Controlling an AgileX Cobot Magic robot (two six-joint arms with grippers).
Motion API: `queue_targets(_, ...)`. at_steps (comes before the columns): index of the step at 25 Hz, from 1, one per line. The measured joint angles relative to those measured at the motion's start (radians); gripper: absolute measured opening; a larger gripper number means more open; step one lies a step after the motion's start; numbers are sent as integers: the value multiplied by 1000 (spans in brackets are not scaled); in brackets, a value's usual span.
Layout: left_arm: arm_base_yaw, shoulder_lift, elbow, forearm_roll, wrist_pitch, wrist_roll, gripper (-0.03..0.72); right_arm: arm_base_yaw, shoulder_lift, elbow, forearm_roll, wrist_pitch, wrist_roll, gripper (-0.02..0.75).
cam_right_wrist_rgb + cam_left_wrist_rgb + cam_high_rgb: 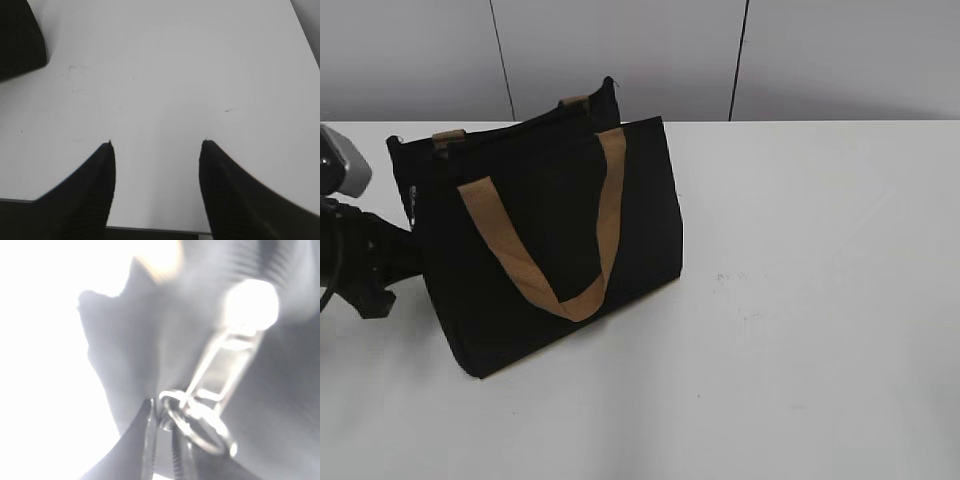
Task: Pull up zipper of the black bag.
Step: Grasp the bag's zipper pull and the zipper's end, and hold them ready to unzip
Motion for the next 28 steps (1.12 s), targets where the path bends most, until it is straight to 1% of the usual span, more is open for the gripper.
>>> queue_targets(3,0,-83,0,0,-41,-50,47,0,64,-26,15,0,-3,421)
queue_targets(9,0,-261,13,-1,-133,-122,40,0,266,-153,85,-21,-73,421)
queue_targets(13,0,-370,58,-1,-142,-127,36,0,443,-253,194,-18,-122,421)
queue_targets(16,0,-445,86,0,-146,-128,36,0,574,-340,299,-19,-231,421)
queue_targets(24,0,-596,88,0,-145,-154,35,0,932,-561,558,-40,-504,421)
queue_targets(26,0,-614,88,0,-137,-155,35,8,999,-616,598,-25,-576,421)
queue_targets(28,0,-622,88,0,-113,-156,34,44,1061,-671,608,-26,-625,421)
